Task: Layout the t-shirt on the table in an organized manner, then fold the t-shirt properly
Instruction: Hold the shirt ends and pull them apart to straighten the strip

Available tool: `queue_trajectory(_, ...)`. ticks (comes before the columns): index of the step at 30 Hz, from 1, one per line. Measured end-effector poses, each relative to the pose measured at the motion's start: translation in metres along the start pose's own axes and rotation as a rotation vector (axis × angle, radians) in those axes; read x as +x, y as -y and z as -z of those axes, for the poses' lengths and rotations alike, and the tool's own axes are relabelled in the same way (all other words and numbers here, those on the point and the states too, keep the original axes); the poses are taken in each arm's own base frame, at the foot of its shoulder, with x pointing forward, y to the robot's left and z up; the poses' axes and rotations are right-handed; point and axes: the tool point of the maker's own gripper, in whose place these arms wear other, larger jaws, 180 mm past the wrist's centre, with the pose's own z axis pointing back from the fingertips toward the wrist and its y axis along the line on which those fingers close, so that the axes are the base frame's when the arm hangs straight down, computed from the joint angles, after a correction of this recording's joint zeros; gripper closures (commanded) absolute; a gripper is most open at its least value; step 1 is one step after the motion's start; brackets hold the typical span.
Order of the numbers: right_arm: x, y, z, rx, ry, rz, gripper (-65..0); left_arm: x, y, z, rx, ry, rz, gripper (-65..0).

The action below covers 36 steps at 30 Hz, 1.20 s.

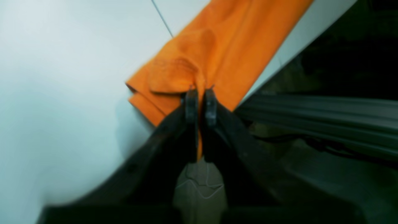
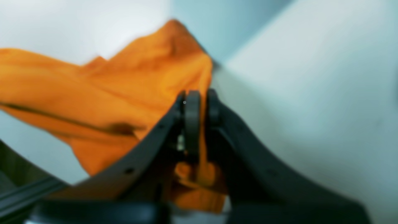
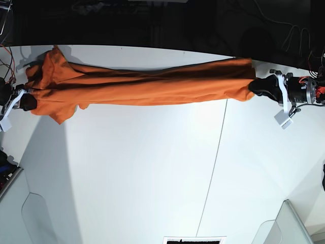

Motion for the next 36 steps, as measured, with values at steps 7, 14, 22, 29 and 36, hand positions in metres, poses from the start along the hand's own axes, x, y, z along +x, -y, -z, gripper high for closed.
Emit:
queue_trajectory(7, -0.015, 0.002, 0.001, -0.008, -0.03, 0.016, -36.9, -0.005, 0.005, 0.009, -0.017, 0.007, -0.015, -22.0)
queue_trajectory(14, 0.038, 0.018, -0.047, -0.079, 0.207, 0.034, -36.9, -0.01, -0.003, 0.009, 0.029, -0.018, 0.008, -22.2)
queue_trajectory(22, 0.045, -0.029, -0.031, 0.061, 0.216, 0.001, -36.6, -0.007, -0.005, 0.01, 0.038, -0.001, 0.013, -28.8)
queue_trajectory(29, -0.023, -0.076, 0.014, 0.168, 0.047, 0.038, -6.3, -0.007, -0.005, 0.01, 0.042, -0.004, 0.015, -31.8)
queue_trajectory(36, -0.06, -0.079, 0.022, 0.138, 0.014, 0.079, 0.0, -0.009, -0.003, 0.016, 0.036, 0.012, 0.007, -31.8)
